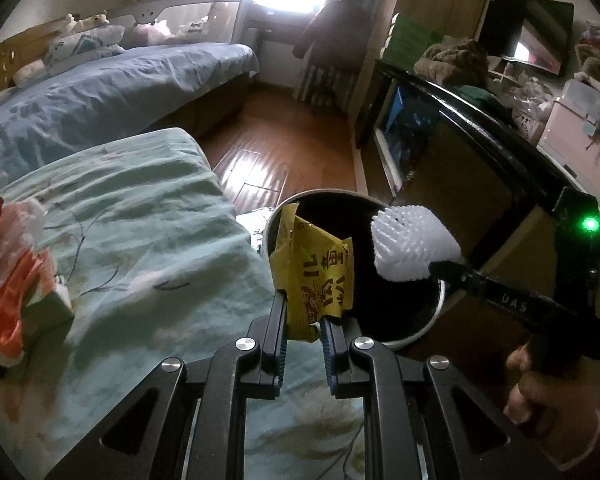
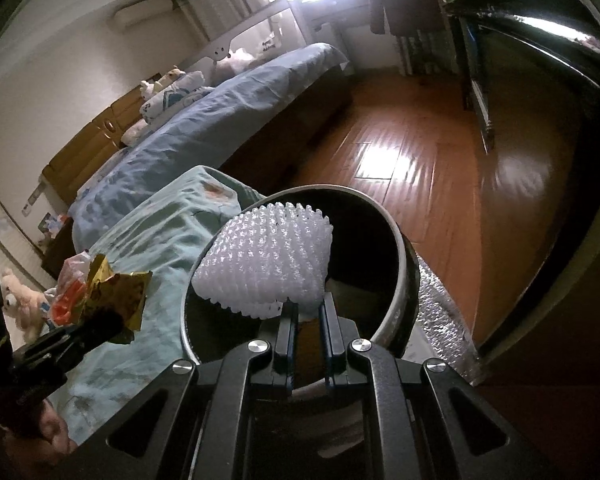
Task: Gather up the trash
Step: 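Carry the wrapper and bubble tray over the black bin with both tools, then open both tools to drop the yellow wrapper and bubble tray into the bin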
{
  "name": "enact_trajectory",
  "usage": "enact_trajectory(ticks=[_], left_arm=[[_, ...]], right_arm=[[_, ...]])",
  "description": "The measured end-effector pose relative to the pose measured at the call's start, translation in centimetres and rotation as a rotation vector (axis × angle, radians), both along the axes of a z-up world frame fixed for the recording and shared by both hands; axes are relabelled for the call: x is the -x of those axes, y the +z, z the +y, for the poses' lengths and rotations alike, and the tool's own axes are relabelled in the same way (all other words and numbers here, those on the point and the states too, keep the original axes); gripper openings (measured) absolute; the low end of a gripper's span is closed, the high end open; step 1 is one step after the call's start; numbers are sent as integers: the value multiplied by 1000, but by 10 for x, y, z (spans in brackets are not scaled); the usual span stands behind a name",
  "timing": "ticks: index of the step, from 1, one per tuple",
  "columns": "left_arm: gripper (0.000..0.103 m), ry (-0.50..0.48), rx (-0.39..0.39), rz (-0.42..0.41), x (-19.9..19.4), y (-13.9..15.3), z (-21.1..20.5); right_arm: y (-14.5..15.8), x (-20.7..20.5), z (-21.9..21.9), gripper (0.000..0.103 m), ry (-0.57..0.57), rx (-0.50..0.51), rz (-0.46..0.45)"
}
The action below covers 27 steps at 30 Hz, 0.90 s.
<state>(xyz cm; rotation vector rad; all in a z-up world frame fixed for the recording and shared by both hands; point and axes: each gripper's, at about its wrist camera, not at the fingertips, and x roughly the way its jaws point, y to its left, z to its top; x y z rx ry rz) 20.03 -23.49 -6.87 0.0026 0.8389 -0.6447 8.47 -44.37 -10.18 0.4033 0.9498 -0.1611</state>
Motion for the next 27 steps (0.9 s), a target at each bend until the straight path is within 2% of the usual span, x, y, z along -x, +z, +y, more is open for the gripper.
enact_trajectory(ticks=[14,17,19,20,21,22,27], left_arm=[[14,-17,-13,25,-21,-5,-33],[15,-20,-18,30,-24,-6,-39],[23,-23,-21,37,-26,-7,-42],[26,-21,-21,40,-26,-7,-43],[38,-18,-25,45,-27,-7,-44],[44,-12,-24,41,-26,-6,-43],[48,-8,-12,40,-18,-5,-35]], right_arm=[[-8,-16,-10,11,-5,22,47],[-7,-20,-8,14,0,35,50],[-7,-21,-9,15,0,46,58],[-7,-23,-9,17,-2,52,65],[-8,-23,-10,23,-3,53,73],[-8,-24,-10,25,-4,52,76],[-6,-19,-9,47,-11,48,63]])
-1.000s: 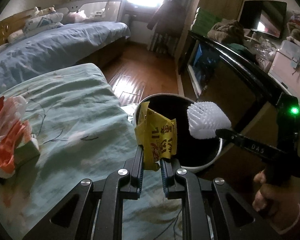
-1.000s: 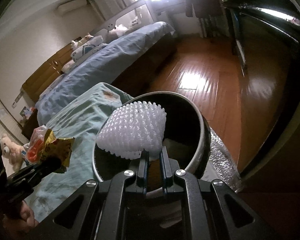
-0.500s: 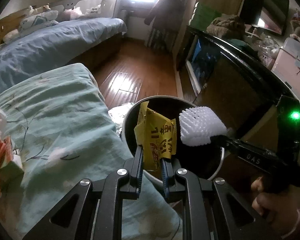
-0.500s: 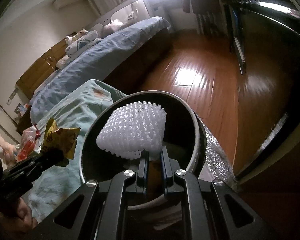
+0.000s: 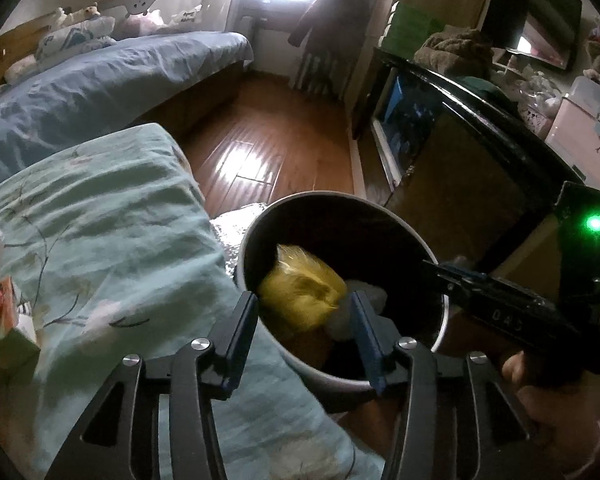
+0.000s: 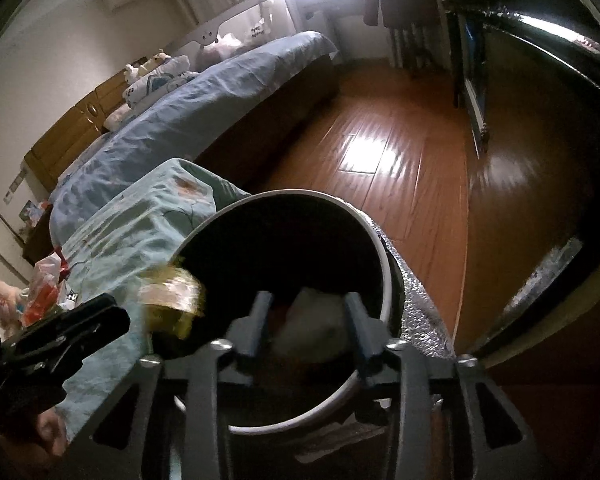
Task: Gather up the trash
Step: 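Open both tools to drop the yellow wrapper and bubble tray into the bin, then move both open tools back over the trash on the bed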
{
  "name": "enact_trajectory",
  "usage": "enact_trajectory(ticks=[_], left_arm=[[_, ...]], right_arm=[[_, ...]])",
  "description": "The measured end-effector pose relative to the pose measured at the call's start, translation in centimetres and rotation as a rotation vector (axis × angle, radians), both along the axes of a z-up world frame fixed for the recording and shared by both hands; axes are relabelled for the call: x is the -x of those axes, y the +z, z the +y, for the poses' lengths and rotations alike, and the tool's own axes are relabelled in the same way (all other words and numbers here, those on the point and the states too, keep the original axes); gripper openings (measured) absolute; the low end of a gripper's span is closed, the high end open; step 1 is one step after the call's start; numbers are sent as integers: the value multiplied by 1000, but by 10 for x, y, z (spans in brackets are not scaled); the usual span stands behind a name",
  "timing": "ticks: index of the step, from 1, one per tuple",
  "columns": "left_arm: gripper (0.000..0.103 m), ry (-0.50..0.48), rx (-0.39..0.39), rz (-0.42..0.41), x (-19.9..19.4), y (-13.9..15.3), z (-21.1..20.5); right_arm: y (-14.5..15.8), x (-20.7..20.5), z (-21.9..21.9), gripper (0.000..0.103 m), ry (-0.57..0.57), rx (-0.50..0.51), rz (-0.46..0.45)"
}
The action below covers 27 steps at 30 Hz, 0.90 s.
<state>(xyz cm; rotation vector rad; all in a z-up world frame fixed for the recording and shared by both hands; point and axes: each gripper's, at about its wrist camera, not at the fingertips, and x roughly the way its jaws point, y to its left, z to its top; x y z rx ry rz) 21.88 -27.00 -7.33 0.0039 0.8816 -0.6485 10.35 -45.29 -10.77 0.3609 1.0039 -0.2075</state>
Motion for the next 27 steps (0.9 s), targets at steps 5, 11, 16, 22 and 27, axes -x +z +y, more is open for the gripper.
enact_trajectory(ticks=[5,11,16,22,27], left_arm=[[50,23,13,5,12,0,18],[51,80,43,23,33,0,51],[51,128,47,20,54,1,85],[51,209,48,13,73,6,132],[51,293,57,9,88,11,171]], right_arm=[[7,5,8,64,-7,-34,-36],[14,8,35,71,25,-73,-81],[10,4,63,71,73,-111,-78],[5,0,105,72,146,-146,-67],[0,-5,139,76,216,-160,-54]])
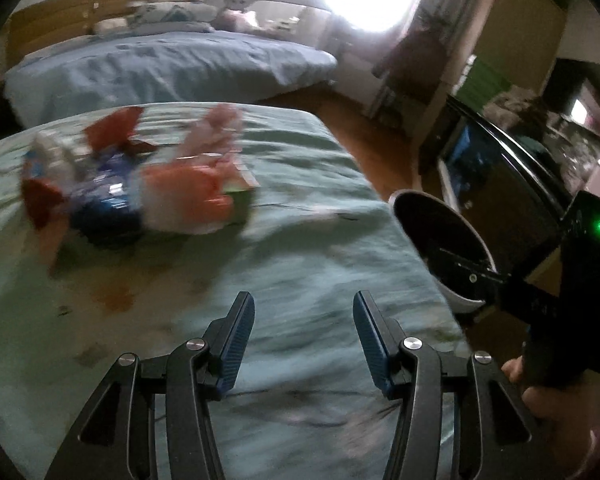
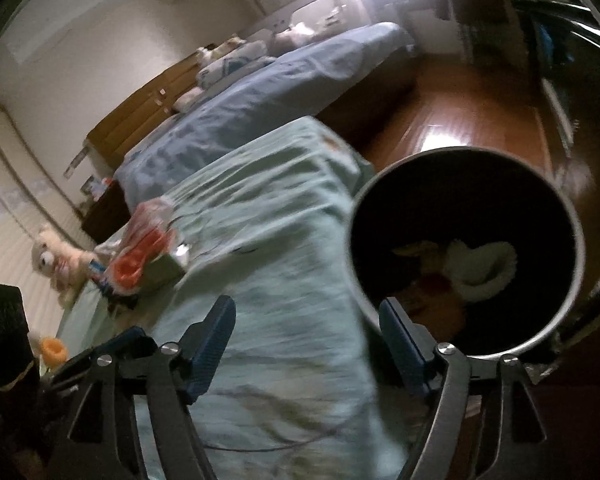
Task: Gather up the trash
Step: 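Move both open tools back over the trash on the bed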
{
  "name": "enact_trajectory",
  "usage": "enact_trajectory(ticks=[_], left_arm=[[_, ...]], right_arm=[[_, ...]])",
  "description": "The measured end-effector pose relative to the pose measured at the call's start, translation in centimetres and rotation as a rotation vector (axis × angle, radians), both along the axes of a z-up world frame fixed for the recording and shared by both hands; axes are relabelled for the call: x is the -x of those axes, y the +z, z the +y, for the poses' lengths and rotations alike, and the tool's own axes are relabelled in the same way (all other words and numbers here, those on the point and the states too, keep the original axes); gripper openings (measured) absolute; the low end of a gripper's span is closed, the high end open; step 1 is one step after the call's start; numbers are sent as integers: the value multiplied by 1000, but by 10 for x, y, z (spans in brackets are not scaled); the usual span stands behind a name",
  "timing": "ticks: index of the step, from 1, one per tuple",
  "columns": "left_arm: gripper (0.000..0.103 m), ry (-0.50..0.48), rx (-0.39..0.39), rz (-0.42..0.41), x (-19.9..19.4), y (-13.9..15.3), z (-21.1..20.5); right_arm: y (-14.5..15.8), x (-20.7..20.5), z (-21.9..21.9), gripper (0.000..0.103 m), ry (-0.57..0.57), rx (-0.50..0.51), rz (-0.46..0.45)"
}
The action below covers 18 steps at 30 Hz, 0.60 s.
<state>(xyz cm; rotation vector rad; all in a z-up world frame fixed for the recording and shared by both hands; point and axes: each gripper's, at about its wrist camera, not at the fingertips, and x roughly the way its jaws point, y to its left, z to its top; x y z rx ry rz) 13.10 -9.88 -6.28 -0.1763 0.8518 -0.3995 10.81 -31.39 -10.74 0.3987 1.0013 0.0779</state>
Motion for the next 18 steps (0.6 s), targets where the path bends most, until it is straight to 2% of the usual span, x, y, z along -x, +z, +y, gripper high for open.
enact_trajectory(ticks=[9,18], left_arm=[[51,148,15,23,15,-3,64],[51,233,-3,10,16,-1,97]], right_arm=[[-3,-7,44,76,86,-21,3],[-3,-14,84,76,143,-39,-10]])
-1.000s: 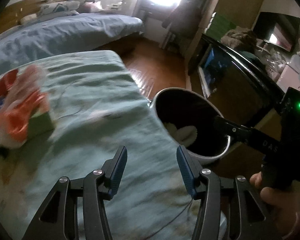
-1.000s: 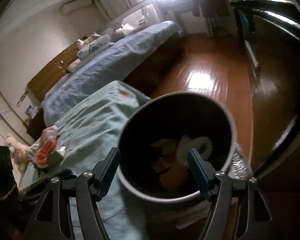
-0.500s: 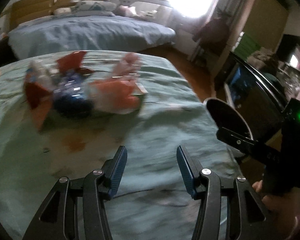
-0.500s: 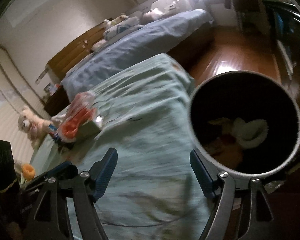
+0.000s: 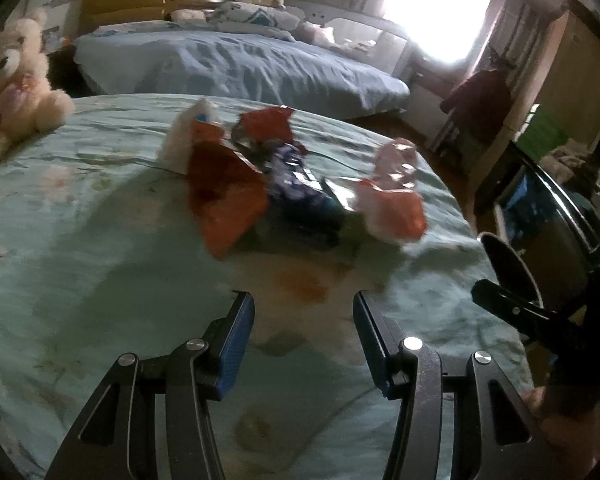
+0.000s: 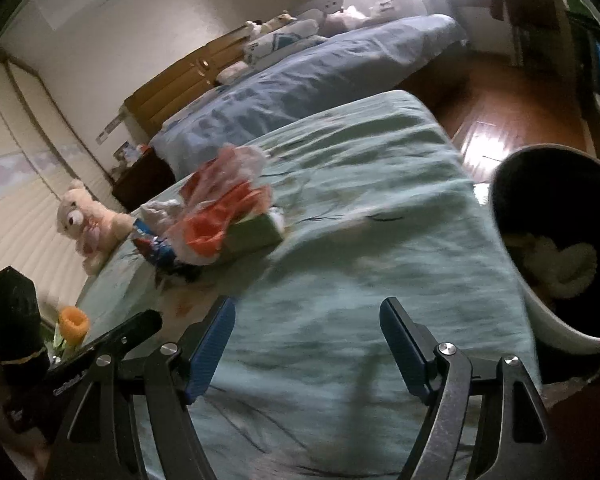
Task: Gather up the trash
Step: 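Move both open tools back over the trash on the bed, then grasp the colourful snack bag with the left tool while the right tool grasps the red-white plastic bag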
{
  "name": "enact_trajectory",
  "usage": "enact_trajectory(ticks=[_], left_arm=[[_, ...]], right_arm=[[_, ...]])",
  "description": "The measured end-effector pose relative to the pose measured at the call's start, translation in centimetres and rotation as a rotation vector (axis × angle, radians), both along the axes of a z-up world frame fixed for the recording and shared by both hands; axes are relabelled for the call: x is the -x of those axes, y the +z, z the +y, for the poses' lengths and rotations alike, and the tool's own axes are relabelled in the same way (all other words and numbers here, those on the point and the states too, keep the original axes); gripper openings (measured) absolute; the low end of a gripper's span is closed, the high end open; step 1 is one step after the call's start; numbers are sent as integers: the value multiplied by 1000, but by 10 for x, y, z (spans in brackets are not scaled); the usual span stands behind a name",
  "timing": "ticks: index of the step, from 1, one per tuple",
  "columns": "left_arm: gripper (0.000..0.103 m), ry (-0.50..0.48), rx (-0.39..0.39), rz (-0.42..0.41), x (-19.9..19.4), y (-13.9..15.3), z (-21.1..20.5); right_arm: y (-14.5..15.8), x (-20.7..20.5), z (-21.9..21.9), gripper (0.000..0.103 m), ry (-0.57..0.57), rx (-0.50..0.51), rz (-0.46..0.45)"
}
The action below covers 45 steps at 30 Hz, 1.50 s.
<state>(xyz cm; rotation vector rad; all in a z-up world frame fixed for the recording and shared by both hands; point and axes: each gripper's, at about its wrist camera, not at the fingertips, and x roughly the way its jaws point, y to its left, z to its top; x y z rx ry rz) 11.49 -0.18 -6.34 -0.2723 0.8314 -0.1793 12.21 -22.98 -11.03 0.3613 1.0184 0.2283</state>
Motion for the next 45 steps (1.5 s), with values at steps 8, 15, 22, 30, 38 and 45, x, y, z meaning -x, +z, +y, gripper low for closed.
enact_trajectory(ticks=[8,15,22,30,38,45], left_arm=[[51,47,5,7,-7,1,28],[51,19,-43,8,-31,-5,24],[50,21,-52,28,-58,-10,30],[3,-16,-25,54,-74,-21,29],[0,-14,-32,-24,-50,-12,29],[0,-54,-17,-24,-26,-12,20]], right_arm=[[3,-12,20,76,19,-24,-29],[7,-29,33,76,13,-54,-52],[4,-51,47,76,15,-82,-45],[-11,-59,65,36,53,-82,-17],[-2,-36,48,32,83,-77,-32],[1,-16,26,32,113,-56,4]])
